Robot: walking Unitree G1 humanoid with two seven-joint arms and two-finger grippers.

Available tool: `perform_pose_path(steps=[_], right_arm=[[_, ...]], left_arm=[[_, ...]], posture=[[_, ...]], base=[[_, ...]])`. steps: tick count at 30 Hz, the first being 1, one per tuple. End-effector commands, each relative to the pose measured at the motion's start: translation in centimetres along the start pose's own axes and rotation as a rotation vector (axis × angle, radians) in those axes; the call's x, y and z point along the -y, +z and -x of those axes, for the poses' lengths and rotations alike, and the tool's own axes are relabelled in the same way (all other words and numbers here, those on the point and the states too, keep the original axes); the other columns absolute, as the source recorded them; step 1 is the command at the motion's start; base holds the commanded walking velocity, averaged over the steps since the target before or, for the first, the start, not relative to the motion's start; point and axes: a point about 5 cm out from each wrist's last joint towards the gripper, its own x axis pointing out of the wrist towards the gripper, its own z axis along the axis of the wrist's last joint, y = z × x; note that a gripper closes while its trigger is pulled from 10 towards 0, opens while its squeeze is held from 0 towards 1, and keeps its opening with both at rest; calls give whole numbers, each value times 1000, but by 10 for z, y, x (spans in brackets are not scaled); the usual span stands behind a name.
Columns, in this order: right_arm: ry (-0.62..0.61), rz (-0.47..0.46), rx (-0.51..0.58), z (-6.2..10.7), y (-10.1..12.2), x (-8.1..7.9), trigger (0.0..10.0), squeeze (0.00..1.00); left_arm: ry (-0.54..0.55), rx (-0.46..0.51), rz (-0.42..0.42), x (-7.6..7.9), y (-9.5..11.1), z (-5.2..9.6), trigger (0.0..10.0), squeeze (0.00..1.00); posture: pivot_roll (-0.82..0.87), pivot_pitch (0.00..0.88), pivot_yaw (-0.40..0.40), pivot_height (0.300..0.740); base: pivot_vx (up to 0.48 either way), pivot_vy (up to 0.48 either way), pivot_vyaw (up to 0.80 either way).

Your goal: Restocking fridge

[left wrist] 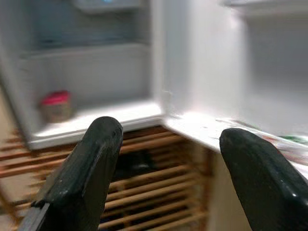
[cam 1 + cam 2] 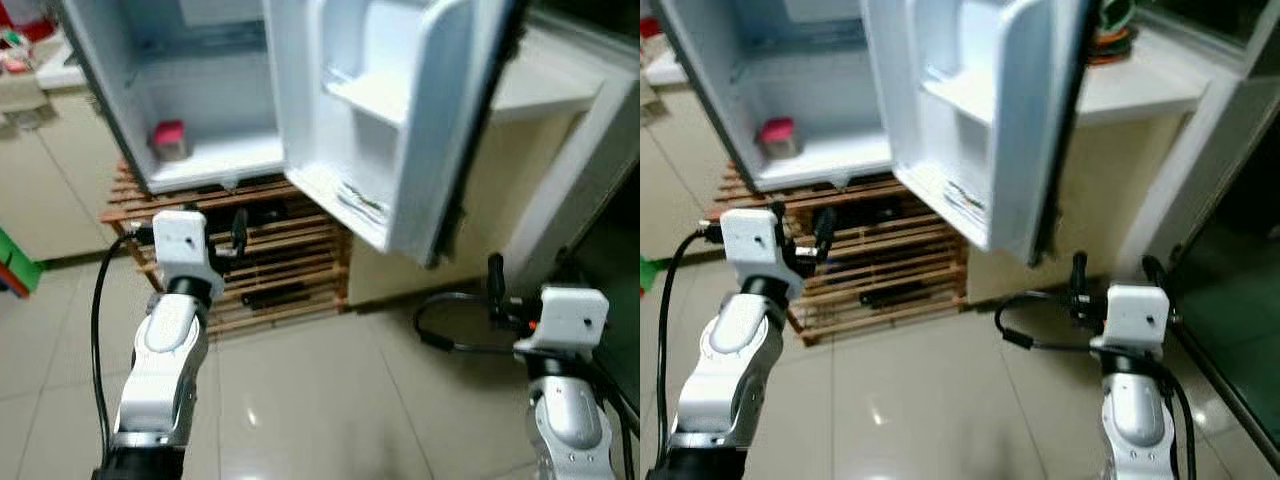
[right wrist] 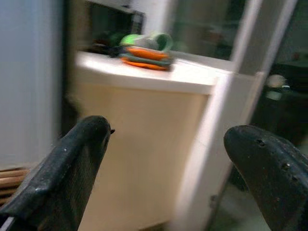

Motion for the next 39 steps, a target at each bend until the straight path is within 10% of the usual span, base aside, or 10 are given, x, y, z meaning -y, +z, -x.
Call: perform_pose_path(steps=[1,10,17,28,39], right_arm=[[2,-6,13,-2,3,-3,10000,102],[-49,-33,-74,-32,-14,9,10000,94],[-66,-79,2,-69,8,19,10000,82],[182,-130,98,-19,40,-19,10000,82],[172,-98,49,-31,30,-14,10000,86]], left_arm=[[12,5,-14,-4,3,-2,10000,0],[136,-128,82,-24,-23,-5,10000,0],[104,-93,-33,-25,-18,-11,10000,0],[-35,39,-147,-6,31,33,10000,0],[64,55,-81,-8,39,11,10000,0]], posture=[[-172,0,73,740],[-173,0,74,740],[-143,0,57,740],[-124,0,30,740],[-124,0,26,740]], base=[[0,-435,0],[0,-199,0],[0,0,0],[0,0,0],[254,0,0]])
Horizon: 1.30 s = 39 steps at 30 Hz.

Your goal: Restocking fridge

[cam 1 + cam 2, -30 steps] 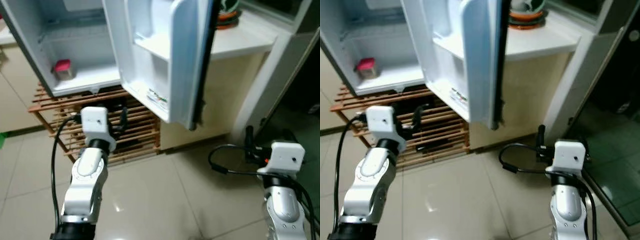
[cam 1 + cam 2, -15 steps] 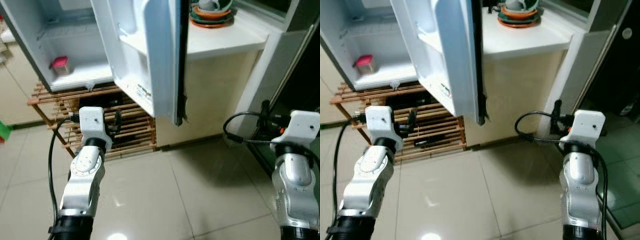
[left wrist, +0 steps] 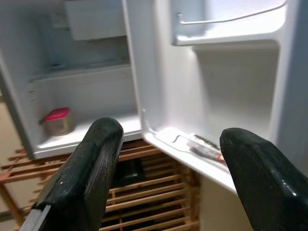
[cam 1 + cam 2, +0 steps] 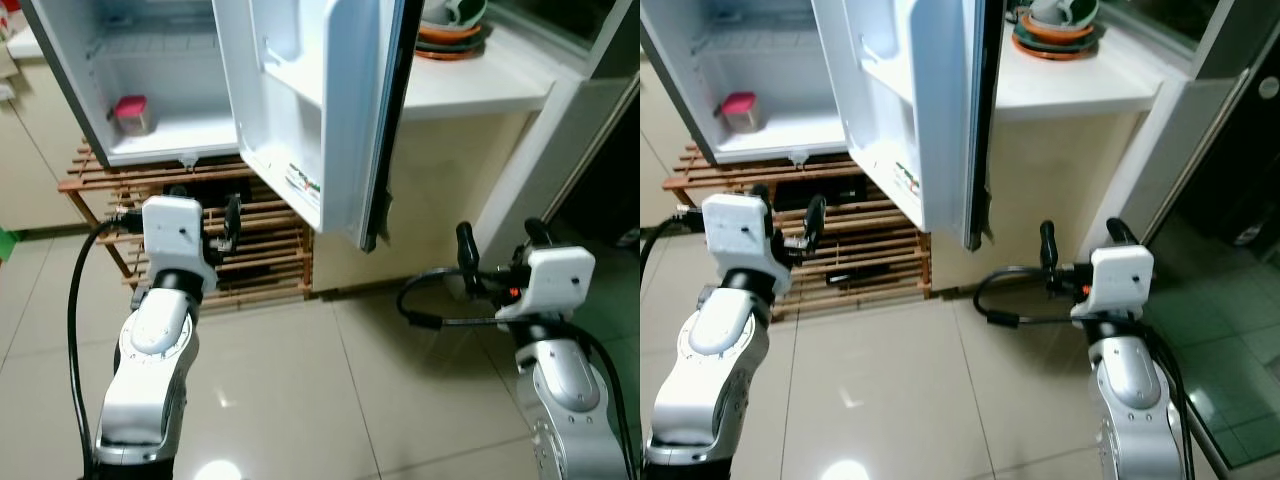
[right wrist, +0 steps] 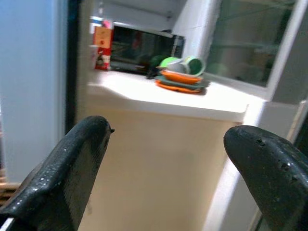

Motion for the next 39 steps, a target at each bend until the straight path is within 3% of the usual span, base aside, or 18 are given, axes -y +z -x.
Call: perform_pose_path(steps=[1,12,15,23,26,32,34,39], right_arm=[[-38,4,-18,-2,-2,8,10000,86],[-37,5,-31,-4,-8,4,10000,86],[-37,-2,-15,-10,-5,5,10000,94],[-40,-15,-2,-22,-3,8,10000,90],[-58,-20,10,-37,0,14,10000,90],[-39,-8,9,-56,-5,15,10000,90],[-31,-4,-12,-76,-13,15,10000,94],[-11,11,-49,-110,-18,10,10000,90]], left_arm=[[-2,2,4,3,3,-1,10000,0],[9,18,30,2,6,-3,10000,0],[55,80,114,-3,15,-2,10000,0],[98,107,100,-9,21,-3,10000,0],[97,87,79,-11,17,-3,10000,0],[138,-24,-16,-25,-13,-3,10000,0],[191,-184,-61,-43,-49,0,10000,0],[198,-432,-185,-60,-109,18,10000,0]], posture=[[-124,0,26,740],[-117,0,36,740],[-114,0,37,740],[-99,0,31,740],[-99,0,31,740],[-99,0,31,740],[-46,0,18,740],[30,29,-22,740]], base=[[465,0,0],[465,0,0],[451,0,0],[56,0,0],[0,0,0],[0,0,0],[0,0,0],[0,0,0]])
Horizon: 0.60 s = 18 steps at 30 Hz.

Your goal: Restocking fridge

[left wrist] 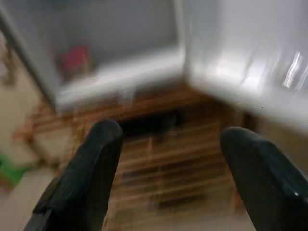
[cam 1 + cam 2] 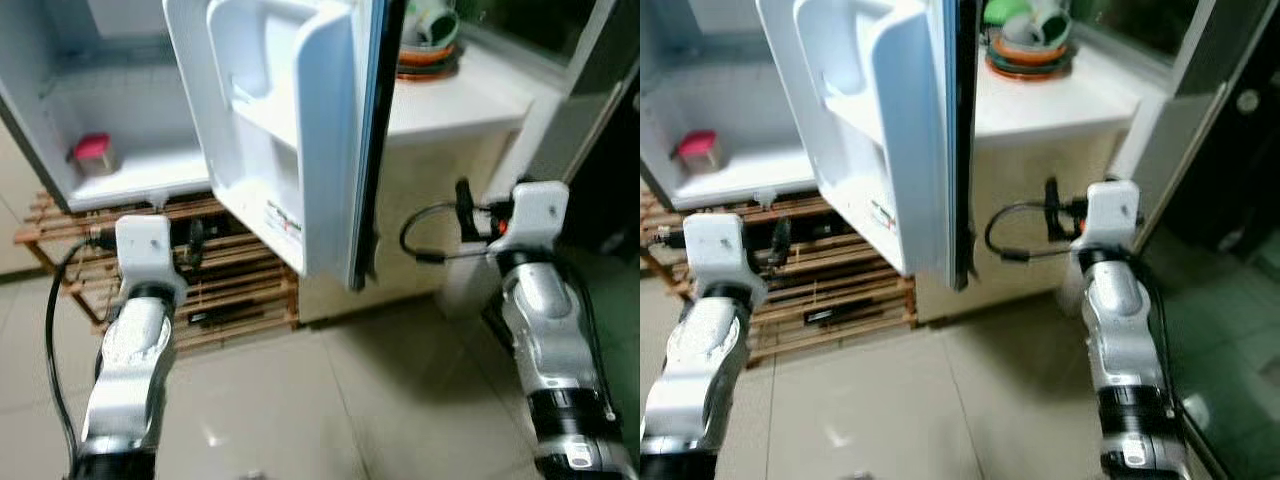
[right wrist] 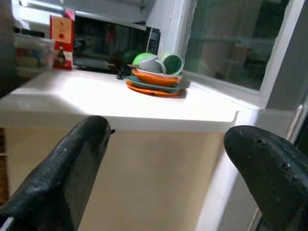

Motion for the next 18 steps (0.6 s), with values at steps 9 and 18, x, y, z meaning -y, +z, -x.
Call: perform_pose_path(steps=[9,18], right_arm=[[49,21,-35,-34,1,-25,10000,90],[133,-47,27,-43,17,-60,10000,90]], left_arm=[[-77,-349,-149,1,-91,15,10000,0],[-155,-660,-319,-10,-157,49,10000,0]], posture=[[83,118,-45,740],[38,228,-59,740]], base=[[0,0,0],[0,0,0]])
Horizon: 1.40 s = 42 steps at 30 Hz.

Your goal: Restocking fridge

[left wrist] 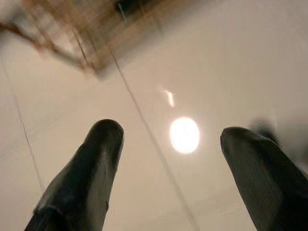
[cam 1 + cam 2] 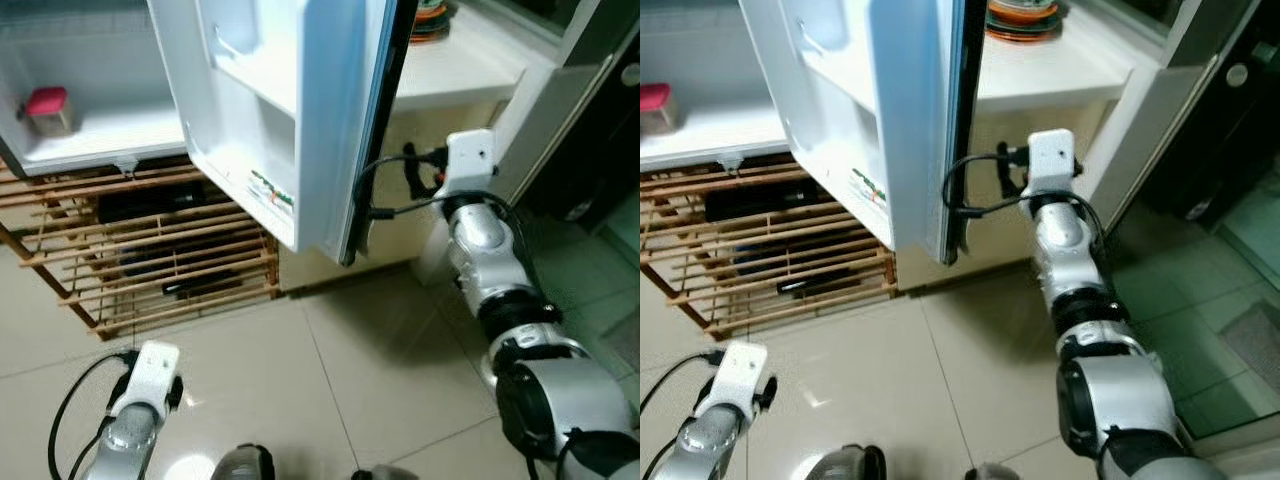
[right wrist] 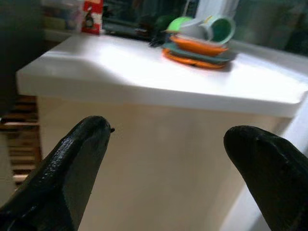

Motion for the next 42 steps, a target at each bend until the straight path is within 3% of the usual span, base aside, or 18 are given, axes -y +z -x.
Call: perform_pose_path(steps=[1,6,7,12,14,17,19,23,24,26,29,31,35,36,37,42], right_arm=[[8,-6,31,-2,6,-1,10000,86],[51,-65,67,0,10,-17,10000,90],[81,-93,105,7,13,-25,10000,86],[141,-120,166,22,25,-37,10000,86],[150,-153,220,31,38,-38,10000,86],[205,-217,309,55,69,-45,10000,86],[216,-227,312,58,73,-45,10000,90],[294,-337,318,72,93,-49,10000,86],[420,-451,300,81,107,-58,10000,86],[457,-472,293,85,111,-61,10000,86],[459,-432,282,87,110,-59,10000,86],[405,-369,237,86,102,-49,10000,82],[117,-148,110,66,71,-6,10000,75],[117,-148,110,66,71,-6,10000,75],[33,-61,77,62,66,10,10000,75],[-24,-2,63,58,66,26,10000,78]], left_arm=[[-23,-87,-32,5,-20,-2,10000,0],[-26,-203,-105,13,-43,-3,10000,0],[-68,-261,-184,21,-51,-3,10000,0],[-95,-303,-206,24,-53,-3,10000,0],[-127,-336,-212,25,-56,-3,10000,0],[-225,-443,-294,30,-74,4,10000,0],[-242,-459,-301,32,-77,6,10000,0],[-322,-489,-419,39,-81,9,10000,0],[-340,-480,-491,43,-79,9,10000,0],[-344,-478,-505,44,-78,8,10000,0],[-342,-459,-508,47,-71,6,10000,0],[-338,-434,-511,51,-63,4,10000,0],[-325,-397,-518,56,-54,1,10000,0],[-325,-397,-518,56,-54,1,10000,0],[-322,-406,-527,50,-59,2,10000,0],[-309,-432,-528,36,-71,4,10000,0]], posture=[[38,228,-59,740],[-14,229,-75,740],[-36,220,-74,740],[-77,208,-67,740],[-122,192,-50,740],[-170,177,-35,740],[-170,177,-35,740],[-205,154,-19,740],[-210,148,-17,740],[-211,147,-17,740],[-219,138,-18,740],[-217,135,-20,740],[-204,131,-23,740],[-204,131,-23,740],[-196,130,-25,740],[-173,129,-32,740]], base=[[0,0,0],[0,0,0],[0,0,0],[0,0,0],[0,0,0],[0,0,0],[0,0,0],[0,0,0],[0,0,0],[0,0,0],[0,0,0],[0,0,0],[0,0,0],[0,0,0],[0,0,0],[0,0,0]])
